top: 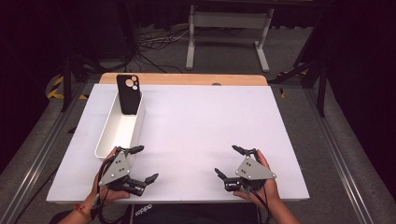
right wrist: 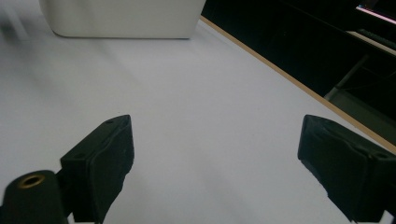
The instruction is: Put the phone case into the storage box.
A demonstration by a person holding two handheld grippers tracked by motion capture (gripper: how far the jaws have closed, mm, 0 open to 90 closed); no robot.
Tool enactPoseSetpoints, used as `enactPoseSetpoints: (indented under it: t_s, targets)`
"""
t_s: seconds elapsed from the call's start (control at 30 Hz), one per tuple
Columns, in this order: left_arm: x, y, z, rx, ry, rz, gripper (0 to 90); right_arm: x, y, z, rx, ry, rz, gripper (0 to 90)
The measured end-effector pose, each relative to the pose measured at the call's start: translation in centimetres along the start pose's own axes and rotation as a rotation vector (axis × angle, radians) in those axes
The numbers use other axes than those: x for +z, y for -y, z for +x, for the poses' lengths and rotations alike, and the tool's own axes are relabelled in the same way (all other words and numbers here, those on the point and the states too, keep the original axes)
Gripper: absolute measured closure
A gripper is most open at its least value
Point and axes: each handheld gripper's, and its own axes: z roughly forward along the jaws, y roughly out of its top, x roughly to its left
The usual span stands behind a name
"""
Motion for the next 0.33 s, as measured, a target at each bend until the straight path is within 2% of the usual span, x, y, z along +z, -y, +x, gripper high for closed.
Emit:
enactPoseSetpoints:
  t_s: [0.33]
  targets:
    - [0.08, -0.22, 0.04, -0.004, 0.005, -0.005, 3.3, -0.06, 0.1, -0.22, 0.006, 0.009, 0.002, 11.6]
